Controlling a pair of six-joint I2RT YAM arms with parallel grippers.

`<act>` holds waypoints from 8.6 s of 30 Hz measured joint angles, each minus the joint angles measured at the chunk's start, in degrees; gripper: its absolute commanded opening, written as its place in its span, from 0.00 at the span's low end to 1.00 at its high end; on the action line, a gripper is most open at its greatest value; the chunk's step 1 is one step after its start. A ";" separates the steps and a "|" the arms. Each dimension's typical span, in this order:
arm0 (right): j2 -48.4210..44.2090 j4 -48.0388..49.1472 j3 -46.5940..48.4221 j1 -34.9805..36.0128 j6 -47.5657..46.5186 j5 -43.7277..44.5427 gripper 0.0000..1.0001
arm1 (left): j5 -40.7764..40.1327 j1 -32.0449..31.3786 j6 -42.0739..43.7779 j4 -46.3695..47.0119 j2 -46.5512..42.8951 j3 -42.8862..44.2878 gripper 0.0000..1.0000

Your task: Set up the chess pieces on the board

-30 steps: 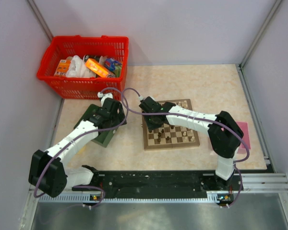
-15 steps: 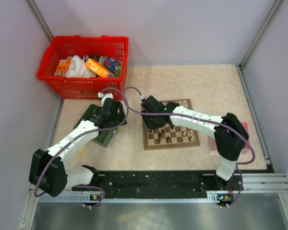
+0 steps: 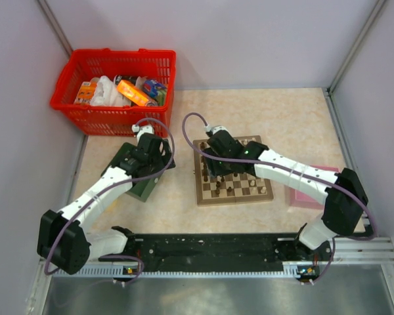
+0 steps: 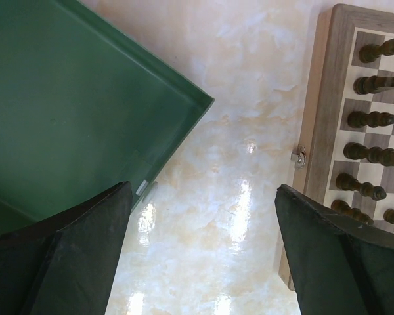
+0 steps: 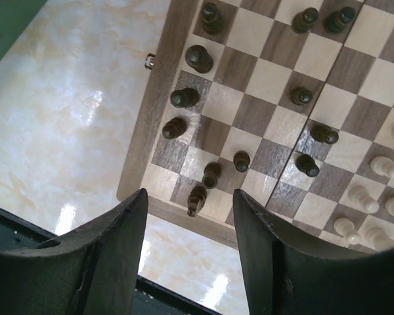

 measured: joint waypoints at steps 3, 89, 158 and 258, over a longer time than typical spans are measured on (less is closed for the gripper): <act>-1.22 -0.37 -1.49 -0.68 0.85 0.63 0.55 | 0.04 0.00 -0.07 0.11 -0.72 0.00 0.97; 11.45 1.25 -1.31 2.16 2.64 -5.92 0.08 | -1.62 0.76 -0.48 -0.46 0.87 -0.07 0.97; -1.27 0.31 -0.22 0.55 4.70 1.33 0.57 | -1.66 1.40 -0.68 -0.35 0.50 -1.09 0.97; 12.35 -1.77 0.66 7.08 3.91 -1.38 0.20 | -9.31 1.66 -5.16 -2.47 -6.75 -3.08 0.97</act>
